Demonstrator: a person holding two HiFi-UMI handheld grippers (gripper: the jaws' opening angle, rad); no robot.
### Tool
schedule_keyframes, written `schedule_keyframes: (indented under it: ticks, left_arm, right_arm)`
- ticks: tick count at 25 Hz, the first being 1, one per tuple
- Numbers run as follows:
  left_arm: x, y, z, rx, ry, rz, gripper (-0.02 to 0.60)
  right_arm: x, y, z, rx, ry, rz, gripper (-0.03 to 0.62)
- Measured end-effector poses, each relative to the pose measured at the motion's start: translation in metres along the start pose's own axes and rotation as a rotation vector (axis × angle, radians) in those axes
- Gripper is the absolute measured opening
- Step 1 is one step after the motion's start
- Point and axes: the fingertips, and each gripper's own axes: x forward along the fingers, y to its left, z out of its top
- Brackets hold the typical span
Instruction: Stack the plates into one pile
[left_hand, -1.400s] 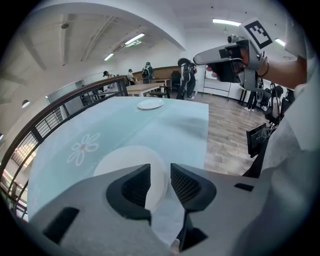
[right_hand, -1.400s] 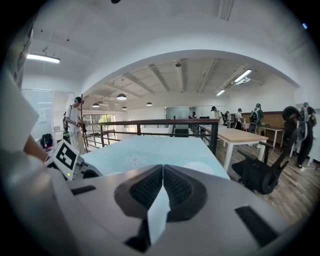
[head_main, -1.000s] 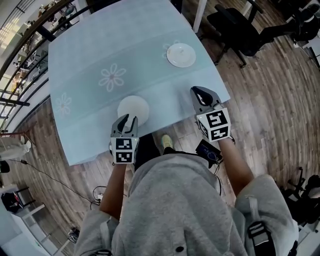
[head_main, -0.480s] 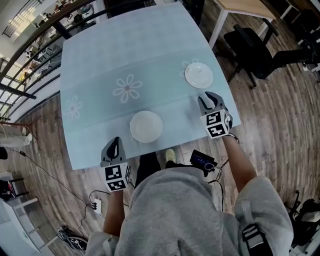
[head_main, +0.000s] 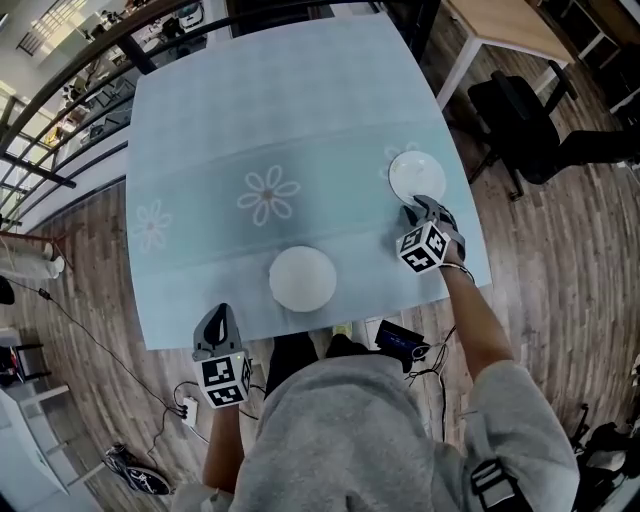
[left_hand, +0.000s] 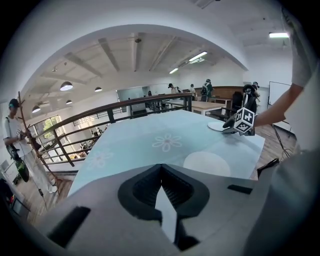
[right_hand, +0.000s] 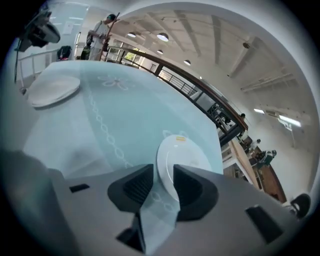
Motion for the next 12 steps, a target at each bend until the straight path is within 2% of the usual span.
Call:
schedule_keyframes:
  ticks: [3,6,8,12]
  left_arm:
    - [0.005,0.000,0.002,0.020,0.008,-0.001,0.020]
    - [0.009,0.000,0.003,0.022,0.014,-0.006,0.020]
    - [0.012,-0.001,0.003,0.020,0.018,-0.010,0.020]
    - [0.018,-0.010,0.002,0.020,0.021,-0.025,0.020]
  right_arm:
    - [0.009,-0.003,0.002,-0.053,0.021,-0.007,0.123]
    - [0.012,-0.003,0.002,-0.052,0.048,0.049,0.114]
    - [0.014,0.000,0.002,-0.040,0.072,0.088,0.075]
    - [0.018,0.001,-0.001,-0.057,0.119,0.092,0.064]
